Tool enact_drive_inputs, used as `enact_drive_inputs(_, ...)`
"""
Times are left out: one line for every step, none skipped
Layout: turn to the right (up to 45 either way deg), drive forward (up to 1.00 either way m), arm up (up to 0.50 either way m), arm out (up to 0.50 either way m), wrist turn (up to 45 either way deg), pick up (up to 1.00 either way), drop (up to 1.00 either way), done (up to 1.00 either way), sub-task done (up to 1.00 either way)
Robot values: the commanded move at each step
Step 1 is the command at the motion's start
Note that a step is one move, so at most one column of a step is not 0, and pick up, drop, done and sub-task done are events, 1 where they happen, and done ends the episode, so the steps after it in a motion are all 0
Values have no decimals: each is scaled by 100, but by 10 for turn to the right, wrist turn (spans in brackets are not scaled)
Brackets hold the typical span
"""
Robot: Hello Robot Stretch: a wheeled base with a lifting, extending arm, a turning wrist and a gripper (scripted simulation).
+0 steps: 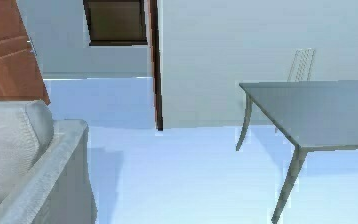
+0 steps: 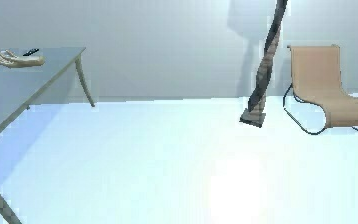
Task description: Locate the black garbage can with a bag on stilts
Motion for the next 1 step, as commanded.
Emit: enact_drive_inputs(-30, 0, 0, 0, 0, 0, 0, 0, 0)
